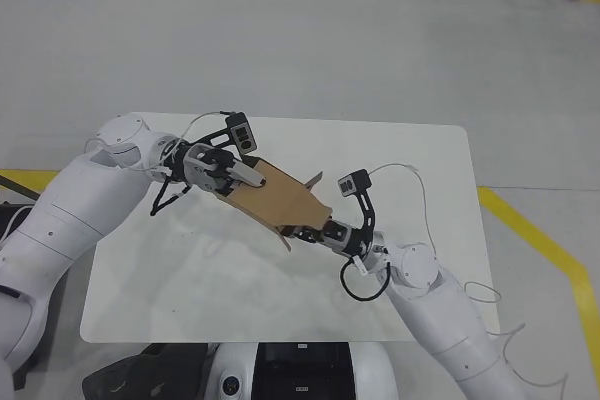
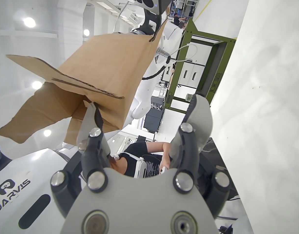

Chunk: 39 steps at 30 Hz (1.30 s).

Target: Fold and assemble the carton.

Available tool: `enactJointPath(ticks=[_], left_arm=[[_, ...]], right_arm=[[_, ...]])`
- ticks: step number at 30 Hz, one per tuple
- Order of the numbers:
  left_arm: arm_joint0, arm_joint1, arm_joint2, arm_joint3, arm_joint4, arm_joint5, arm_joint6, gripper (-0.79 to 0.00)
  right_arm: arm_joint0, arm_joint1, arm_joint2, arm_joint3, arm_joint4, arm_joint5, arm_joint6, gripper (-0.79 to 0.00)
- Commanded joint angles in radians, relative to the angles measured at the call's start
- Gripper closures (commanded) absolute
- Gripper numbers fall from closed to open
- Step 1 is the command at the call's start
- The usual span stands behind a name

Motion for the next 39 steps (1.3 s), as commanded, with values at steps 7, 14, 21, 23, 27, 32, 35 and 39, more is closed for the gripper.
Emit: enactJointPath(ticks=[7,14,21,23,27,32,35,39], left_arm=[[-0.001,0.002,0.005,-0.008,-0.001,-0.002,0.0,0.0],[-0.006,0.004,0.009,-0.003,0.014,-0.012,0.0,0.0],[-0.006,0.007,0.012,-0.005,0.015,-0.022,0.0,0.0],[-0.006,0.007,0.013,-0.007,0.012,-0.022,0.0,0.0],[-0.004,0.008,0.014,-0.007,0.006,-0.024,0.0,0.0],[0.0,0.007,0.016,-0.008,0.002,-0.025,0.0,0.0],[0.002,0.007,0.016,-0.007,-0.004,-0.025,0.0,0.0],[0.003,0.006,0.015,-0.004,-0.008,-0.023,0.0,0.0]], right_arm=[[-0.008,0.001,0.0,-0.031,-0.034,0.021,-0.029,-0.576],[-0.008,0.001,-0.004,-0.042,-0.046,0.043,-0.043,-0.379],[-0.014,0.002,0.0,-0.056,-0.044,0.052,-0.06,-0.305],[-0.016,0.001,0.003,-0.062,-0.034,0.045,-0.064,-0.305],[-0.018,0.001,0.006,-0.072,-0.02,0.032,-0.067,-0.308],[-0.014,0.0,0.004,-0.079,-0.019,0.034,-0.07,-0.308],[-0.012,-0.001,0.001,-0.082,-0.02,0.037,-0.071,-0.259],[-0.01,-0.002,-0.002,-0.084,-0.022,0.038,-0.073,-0.142]])
